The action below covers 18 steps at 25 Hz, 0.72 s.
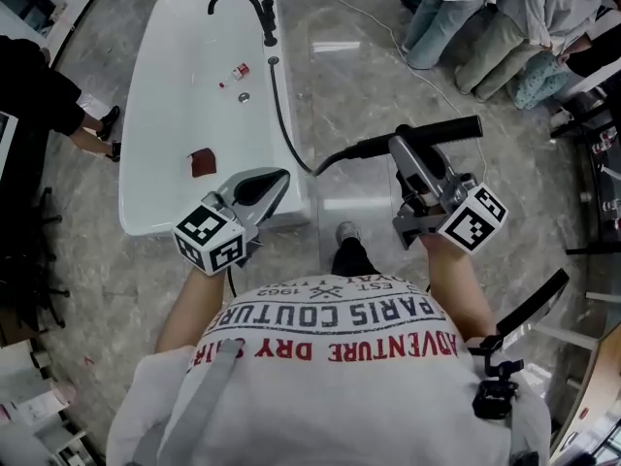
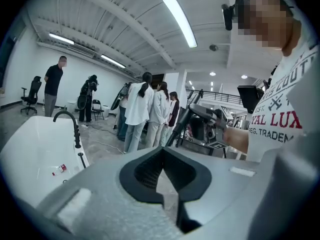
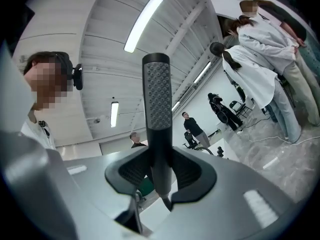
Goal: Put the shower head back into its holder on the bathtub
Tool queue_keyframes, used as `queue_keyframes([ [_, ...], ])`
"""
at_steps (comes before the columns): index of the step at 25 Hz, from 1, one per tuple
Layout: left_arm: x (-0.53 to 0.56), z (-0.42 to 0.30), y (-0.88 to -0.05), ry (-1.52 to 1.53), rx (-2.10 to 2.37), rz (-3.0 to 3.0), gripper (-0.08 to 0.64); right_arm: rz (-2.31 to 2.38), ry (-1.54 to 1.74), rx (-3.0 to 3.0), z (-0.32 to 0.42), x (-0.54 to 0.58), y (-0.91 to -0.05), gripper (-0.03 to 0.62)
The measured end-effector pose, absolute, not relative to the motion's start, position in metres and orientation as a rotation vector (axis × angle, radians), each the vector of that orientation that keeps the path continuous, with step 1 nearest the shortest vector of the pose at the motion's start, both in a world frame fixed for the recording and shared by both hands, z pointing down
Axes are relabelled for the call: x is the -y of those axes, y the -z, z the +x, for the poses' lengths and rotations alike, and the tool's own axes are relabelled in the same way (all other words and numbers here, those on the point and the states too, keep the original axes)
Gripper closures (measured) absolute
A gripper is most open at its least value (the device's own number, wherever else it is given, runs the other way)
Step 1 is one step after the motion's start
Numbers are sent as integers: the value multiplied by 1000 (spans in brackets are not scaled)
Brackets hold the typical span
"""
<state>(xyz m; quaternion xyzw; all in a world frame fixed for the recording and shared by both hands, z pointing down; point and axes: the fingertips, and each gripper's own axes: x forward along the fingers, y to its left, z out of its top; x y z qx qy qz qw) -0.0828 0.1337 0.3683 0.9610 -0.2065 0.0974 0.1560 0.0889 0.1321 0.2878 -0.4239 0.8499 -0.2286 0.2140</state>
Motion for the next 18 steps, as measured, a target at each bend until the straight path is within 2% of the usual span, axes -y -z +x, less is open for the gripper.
queue_keyframes([
  [8, -34, -23, -370, -218, 773, 2711, 559, -1120, 676, -2389, 156, -43, -300, 456],
  [18, 5, 22, -387, -281, 772, 2710, 558, -1077, 685, -2426, 202, 6, -296, 456],
])
